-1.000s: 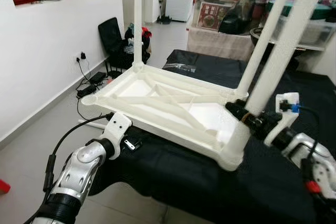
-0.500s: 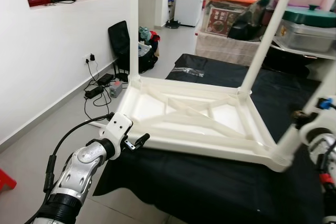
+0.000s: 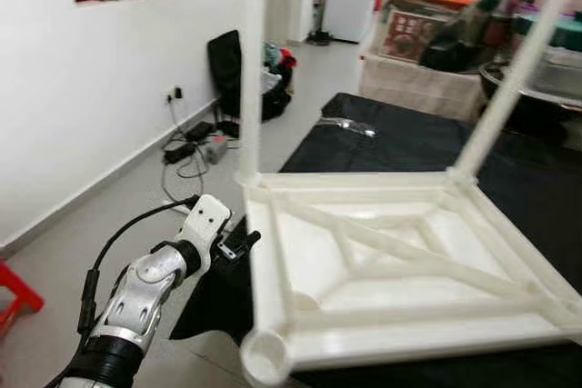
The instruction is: Building children table
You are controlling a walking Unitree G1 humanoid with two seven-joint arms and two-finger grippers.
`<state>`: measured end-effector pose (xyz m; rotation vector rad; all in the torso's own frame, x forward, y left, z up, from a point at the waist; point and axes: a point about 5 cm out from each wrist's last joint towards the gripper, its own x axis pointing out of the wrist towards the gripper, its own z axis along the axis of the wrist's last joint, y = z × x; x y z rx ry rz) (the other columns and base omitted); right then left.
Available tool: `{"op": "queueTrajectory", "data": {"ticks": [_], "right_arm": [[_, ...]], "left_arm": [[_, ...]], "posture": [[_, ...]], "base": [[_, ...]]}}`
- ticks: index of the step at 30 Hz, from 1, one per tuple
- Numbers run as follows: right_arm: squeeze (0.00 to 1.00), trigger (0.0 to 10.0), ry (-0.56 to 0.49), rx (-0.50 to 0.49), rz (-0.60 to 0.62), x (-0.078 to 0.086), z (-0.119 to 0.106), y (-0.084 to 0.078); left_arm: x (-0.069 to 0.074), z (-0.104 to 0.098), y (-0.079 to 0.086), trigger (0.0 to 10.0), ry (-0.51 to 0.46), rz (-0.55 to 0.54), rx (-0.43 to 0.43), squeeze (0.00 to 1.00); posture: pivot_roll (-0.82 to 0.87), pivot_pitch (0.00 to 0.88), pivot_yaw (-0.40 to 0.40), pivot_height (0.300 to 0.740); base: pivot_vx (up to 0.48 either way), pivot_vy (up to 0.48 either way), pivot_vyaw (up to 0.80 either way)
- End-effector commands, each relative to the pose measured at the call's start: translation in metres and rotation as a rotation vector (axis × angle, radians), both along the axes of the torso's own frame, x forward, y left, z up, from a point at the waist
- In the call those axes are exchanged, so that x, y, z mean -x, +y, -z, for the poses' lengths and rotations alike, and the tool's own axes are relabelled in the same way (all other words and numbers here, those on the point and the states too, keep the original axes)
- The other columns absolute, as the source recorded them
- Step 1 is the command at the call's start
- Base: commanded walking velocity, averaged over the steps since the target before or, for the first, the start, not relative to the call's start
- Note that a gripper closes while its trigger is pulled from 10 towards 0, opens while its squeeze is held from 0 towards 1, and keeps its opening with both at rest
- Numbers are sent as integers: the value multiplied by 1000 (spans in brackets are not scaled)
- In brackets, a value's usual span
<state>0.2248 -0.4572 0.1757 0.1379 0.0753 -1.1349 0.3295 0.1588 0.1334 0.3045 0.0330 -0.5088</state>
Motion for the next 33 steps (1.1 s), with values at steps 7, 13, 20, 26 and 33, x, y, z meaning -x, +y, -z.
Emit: {"op": "queueTrajectory", "data": {"ticks": [7, 13, 20, 26, 33], "right_arm": [[0, 7216, 77, -96, -111, -13, 33, 20], [0, 10000, -1, -25, -374, -60, 17, 61], [0, 10000, -1, -14, -395, -64, 16, 61], [0, 10000, 4, -14, -400, -65, 16, 62], [0, 10000, 4, -17, -404, -67, 18, 65]], "left_arm": [[1, 3, -3, 10000, 18, 9, -7, 0], [0, 0, -3, 10000, 13, 9, 3, 0], [2, 1, -3, 10000, 13, 2, 13, 0], [1, 0, -3, 10000, 10, 0, 21, 0], [1, -1, -2, 10000, 10, -3, 49, 0]], "posture": [[54, 0, -58, 740], [58, 0, -66, 740], [55, 0, -73, 740], [54, 0, -75, 740], [54, 0, -76, 740]], "base": [[0, 0, 0], [0, 0, 0], [0, 0, 0], [0, 0, 0], [0, 0, 0]]}}
